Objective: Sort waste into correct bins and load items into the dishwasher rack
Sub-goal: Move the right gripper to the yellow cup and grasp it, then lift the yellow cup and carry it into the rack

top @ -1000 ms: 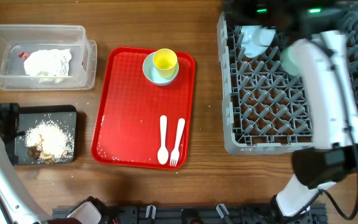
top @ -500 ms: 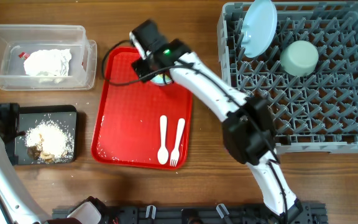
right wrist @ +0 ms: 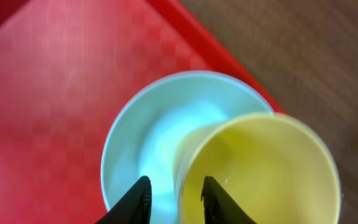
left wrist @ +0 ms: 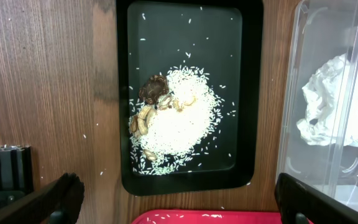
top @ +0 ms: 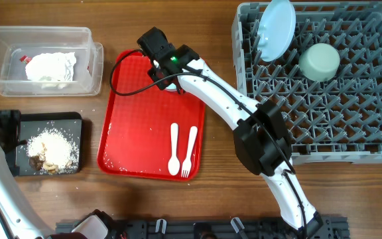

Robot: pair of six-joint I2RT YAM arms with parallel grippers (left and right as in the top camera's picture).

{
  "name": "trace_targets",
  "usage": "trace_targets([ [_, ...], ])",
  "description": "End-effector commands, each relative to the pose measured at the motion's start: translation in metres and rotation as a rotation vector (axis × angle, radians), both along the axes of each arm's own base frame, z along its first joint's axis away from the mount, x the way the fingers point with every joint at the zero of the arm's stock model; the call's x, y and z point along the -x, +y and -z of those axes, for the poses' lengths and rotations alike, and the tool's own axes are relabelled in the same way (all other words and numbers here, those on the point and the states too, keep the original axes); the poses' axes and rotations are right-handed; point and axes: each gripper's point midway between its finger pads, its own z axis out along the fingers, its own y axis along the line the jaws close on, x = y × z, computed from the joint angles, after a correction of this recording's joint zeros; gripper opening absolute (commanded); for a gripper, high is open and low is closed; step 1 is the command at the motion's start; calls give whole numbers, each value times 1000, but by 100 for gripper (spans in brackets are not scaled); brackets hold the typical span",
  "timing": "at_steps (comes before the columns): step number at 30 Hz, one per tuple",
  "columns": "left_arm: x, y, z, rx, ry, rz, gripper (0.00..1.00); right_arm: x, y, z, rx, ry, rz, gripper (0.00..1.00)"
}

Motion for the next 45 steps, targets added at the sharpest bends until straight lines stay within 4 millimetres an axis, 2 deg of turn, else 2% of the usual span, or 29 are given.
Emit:
trace_targets([
  [1,3,3,2,-5,14,-11,100,5,0,12,6,41,-8,29],
  [3,3,3,2,-4,14,-11,100,6,0,12,3,43,-1,27],
  [10,3,3,2,-4,14,-11,100,4,1,6,-15,39,27,6],
  [14,3,3,2,-4,14,-11,100,-4,-5,-32,-37,-39,70,4],
  [17,3,3,2,-4,14,-11,100,-8,-21,-87,-55,-137,108,4],
  [20,3,3,2,-5,14,-11,100,-6,-54,-150,-93,-208,160,4],
  [21,3,3,2,-4,14,-11,100,-6,-73,-174,-123,-229,207,5],
  [23,3,3,2,-4,14,-11,100,-7,-110,-206,-178,-255,306,5],
  [24,3,3,2,-5,14,-11,100,-7,-137,-225,-219,-262,369,4],
  [26,3,3,2,-5,14,-11,100,-5,-174,-246,-295,-246,430,4],
  [27,3,3,2,-4,14,-11,100,-1,-202,-259,-366,-218,454,4],
  [29,3,3,2,-4,14,-11,100,4,-234,-270,-470,-160,477,4],
  [30,3,3,2,-4,14,-11,100,10,-260,-271,-573,-82,494,4],
  [31,3,3,2,-4,14,-11,100,14,-274,-269,-623,-37,510,4],
  [33,3,3,2,-4,14,-11,100,22,-309,-253,-721,86,578,4],
  [35,3,3,2,-4,14,-11,100,29,-334,-234,-795,183,624,4],
  [38,3,3,2,-4,14,-11,100,42,-341,-208,-922,302,539,4],
  [43,3,3,2,-4,14,-11,100,58,-342,-161,-1114,462,531,4],
  [45,3,3,2,-4,14,-11,100,61,-341,-139,-1139,512,553,4],
])
